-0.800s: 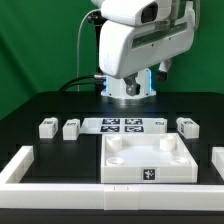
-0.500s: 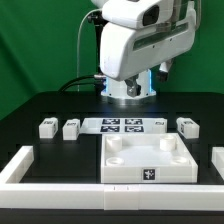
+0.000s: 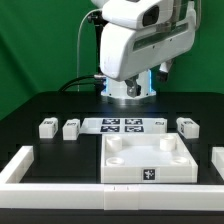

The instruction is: Assemble one leg

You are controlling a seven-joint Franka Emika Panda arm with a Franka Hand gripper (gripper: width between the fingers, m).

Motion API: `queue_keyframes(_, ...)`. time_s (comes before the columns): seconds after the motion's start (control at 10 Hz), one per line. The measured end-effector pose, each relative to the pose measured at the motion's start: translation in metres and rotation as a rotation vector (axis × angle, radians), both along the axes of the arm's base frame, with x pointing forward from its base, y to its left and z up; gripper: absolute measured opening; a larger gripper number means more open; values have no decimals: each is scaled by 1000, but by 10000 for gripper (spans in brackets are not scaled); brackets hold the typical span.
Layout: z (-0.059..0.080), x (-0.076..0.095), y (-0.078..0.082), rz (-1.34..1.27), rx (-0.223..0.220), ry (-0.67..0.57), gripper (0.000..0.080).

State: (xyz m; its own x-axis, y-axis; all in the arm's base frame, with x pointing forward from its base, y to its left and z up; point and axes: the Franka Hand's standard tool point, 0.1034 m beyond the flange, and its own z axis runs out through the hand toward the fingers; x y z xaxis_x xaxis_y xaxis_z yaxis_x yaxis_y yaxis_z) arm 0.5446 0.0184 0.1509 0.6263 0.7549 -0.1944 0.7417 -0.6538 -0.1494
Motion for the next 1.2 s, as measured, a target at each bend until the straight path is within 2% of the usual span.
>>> queue_keyframes(0.2,-4,-4,-4,18,9,-4,650)
queue_keyframes(0.4,-18,-32,-12,55,25,-53,650)
queue_keyframes(0.6,-24,-57,-13,126,46,-49,650)
queue_keyframes(0.7,-23,-59,-16,57,48,-27,650)
queue_keyframes(1.0,-26,-61,-17,76,53,-27,650)
queue_keyframes(1.1,-36,-72,-19,200,115,-57,650)
queue_keyframes(1.2,-45,-88,-21,300,152,-77,650)
